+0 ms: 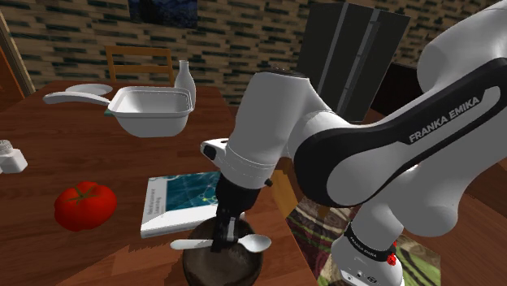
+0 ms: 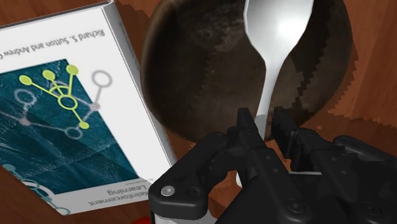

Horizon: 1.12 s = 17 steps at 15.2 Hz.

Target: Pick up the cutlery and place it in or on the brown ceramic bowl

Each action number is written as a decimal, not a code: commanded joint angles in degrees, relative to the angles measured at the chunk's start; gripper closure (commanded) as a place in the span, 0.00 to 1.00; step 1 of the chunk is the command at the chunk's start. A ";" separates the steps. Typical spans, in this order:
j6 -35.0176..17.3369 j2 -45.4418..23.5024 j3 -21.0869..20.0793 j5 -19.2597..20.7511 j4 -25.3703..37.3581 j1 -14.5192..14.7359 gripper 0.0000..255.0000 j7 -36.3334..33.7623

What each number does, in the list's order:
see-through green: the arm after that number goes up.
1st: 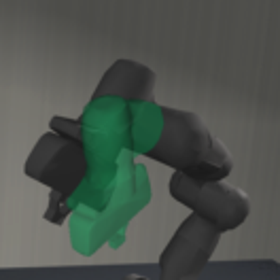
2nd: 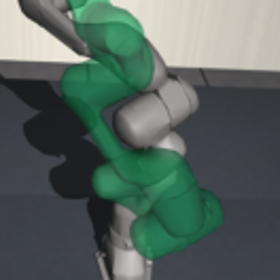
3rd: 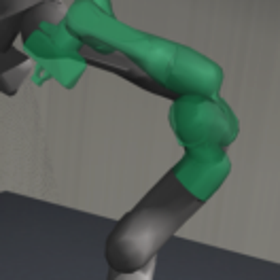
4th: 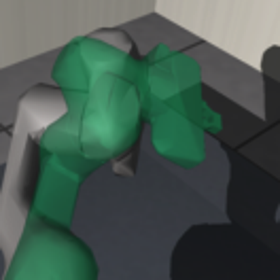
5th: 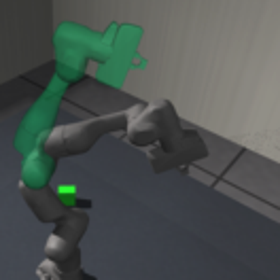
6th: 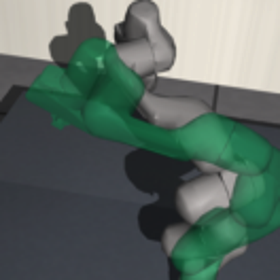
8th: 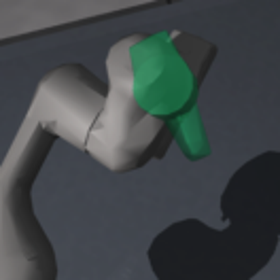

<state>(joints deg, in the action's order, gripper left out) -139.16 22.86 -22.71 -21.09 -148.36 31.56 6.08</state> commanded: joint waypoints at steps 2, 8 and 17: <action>-2.73 -1.54 -0.33 -0.33 -1.20 0.05 1.00 0.43; -3.41 -1.95 -0.43 -0.41 -1.48 0.07 1.00 0.51; -1.02 -0.04 0.14 -0.36 -1.03 0.10 0.00 0.56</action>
<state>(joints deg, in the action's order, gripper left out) -141.56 21.62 -22.85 -21.42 -149.52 31.58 6.66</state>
